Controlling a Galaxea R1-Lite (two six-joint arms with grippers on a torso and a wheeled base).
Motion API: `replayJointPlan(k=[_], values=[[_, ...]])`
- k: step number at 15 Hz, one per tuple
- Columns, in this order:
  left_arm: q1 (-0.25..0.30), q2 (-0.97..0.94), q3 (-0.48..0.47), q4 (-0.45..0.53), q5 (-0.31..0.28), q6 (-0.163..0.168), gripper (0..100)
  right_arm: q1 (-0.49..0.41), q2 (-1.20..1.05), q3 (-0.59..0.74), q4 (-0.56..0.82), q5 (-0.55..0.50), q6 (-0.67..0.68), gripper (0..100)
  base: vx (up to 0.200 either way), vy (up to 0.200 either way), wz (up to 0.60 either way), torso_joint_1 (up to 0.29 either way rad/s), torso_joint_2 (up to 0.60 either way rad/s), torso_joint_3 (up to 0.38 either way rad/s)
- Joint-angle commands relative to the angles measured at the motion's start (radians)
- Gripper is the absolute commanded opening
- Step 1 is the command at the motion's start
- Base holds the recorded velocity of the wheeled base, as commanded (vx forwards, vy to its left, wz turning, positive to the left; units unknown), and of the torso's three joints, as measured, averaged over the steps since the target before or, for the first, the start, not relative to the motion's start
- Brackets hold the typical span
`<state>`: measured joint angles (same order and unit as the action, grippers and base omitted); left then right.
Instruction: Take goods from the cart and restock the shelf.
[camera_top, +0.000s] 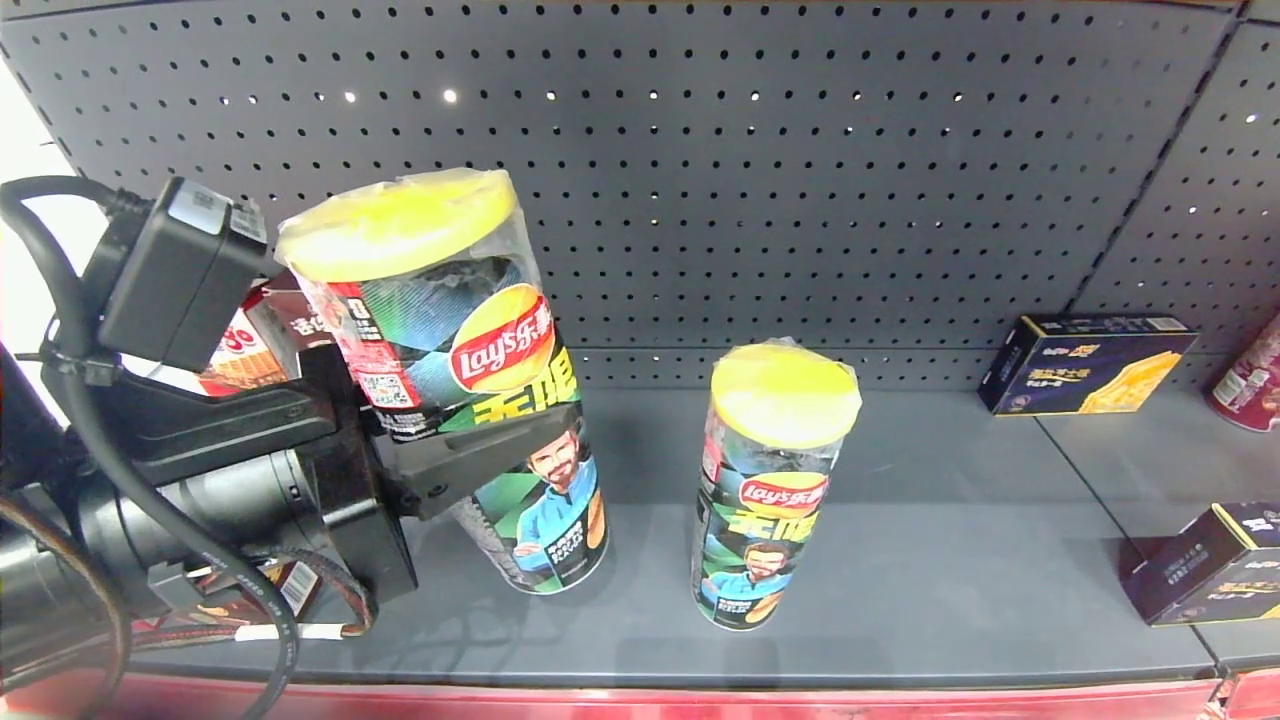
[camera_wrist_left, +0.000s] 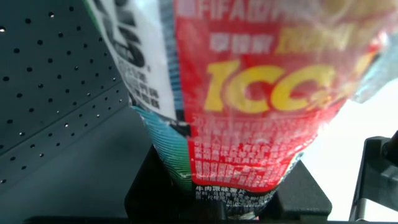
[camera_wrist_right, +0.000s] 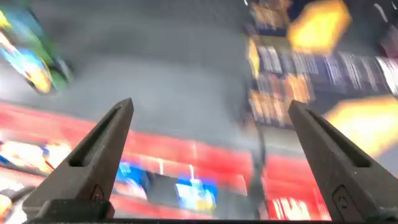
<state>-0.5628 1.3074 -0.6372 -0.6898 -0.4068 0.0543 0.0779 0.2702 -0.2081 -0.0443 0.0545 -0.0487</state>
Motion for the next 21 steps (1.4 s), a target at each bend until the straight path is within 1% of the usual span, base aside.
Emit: replayJointPlan(k=[1, 2, 3, 4, 5, 7, 8, 9, 10, 14, 17, 21], values=[[0.000, 0.001, 0.002, -0.001, 0.000, 0.001, 0, -0.012, -0.181, 0.006, 0.112, -0.120, 0.012, 100, 0.000, 0.000, 0.00, 0.000, 0.00, 0.000], [-0.002, 0.001, 0.004, -0.001, 0.000, 0.001, 0, -0.013, -0.181, 0.076, 0.093, -0.137, 0.032, 100, 0.000, 0.000, 0.00, 0.000, 0.00, 0.000], [-0.003, 0.001, 0.005, -0.001, 0.000, 0.001, 0, -0.030, -0.189, 0.164, 0.011, -0.176, 0.026, 100, 0.000, 0.000, 0.00, 0.000, 0.00, 0.000], [-0.003, 0.001, 0.005, -0.001, 0.002, 0.001, 0, -0.035, -0.190, 0.208, -0.039, -0.196, 0.017, 100, 0.000, 0.000, 0.00, 0.000, 0.00, 0.000], [-0.005, 0.001, 0.001, -0.001, 0.000, 0.001, 0, -0.053, -0.200, 0.208, -0.028, -0.185, 0.004, 100, 0.000, 0.000, 0.00, 0.000, 0.00, 0.000], [-0.006, 0.001, 0.004, -0.001, 0.000, 0.003, 0, -0.064, -0.230, 0.208, 0.000, -0.045, 0.009, 100, 0.000, 0.000, 0.00, 0.000, 0.00, 0.000], [-0.008, 0.001, 0.004, -0.001, 0.000, 0.003, 0, -0.078, -0.270, 0.205, 0.053, -0.036, 0.017, 100, 0.000, 0.000, 0.00, 0.000, 0.00, 0.000], [-0.008, 0.001, 0.004, -0.001, 0.000, 0.004, 0, -0.078, -0.270, 0.203, 0.057, -0.038, 0.020, 100, 0.000, 0.000, 0.00, 0.000, 0.00, 0.000], [-0.009, 0.004, 0.002, -0.001, -0.001, 0.004, 0, -0.078, -0.270, 0.207, 0.049, -0.068, 0.044, 100, 0.000, 0.000, 0.00, 0.000, 0.00, 0.000], [-0.016, 0.001, -0.004, 0.006, 0.005, 0.003, 0, -0.078, -0.270, 0.207, 0.049, -0.070, 0.044, 100, 0.000, 0.000, 0.00, 0.000, 0.00, 0.000], [-0.014, 0.010, -0.062, 0.013, 0.011, 0.003, 0, -0.078, -0.270, 0.207, 0.049, -0.070, 0.044, 100, 0.000, 0.000, 0.00, 0.000, 0.00, 0.000], [0.000, 0.033, -0.056, 0.016, 0.006, 0.004, 0, -0.078, -0.270, 0.207, 0.049, -0.068, 0.044, 100, 0.000, 0.000, 0.00, 0.000, 0.00, 0.000]])
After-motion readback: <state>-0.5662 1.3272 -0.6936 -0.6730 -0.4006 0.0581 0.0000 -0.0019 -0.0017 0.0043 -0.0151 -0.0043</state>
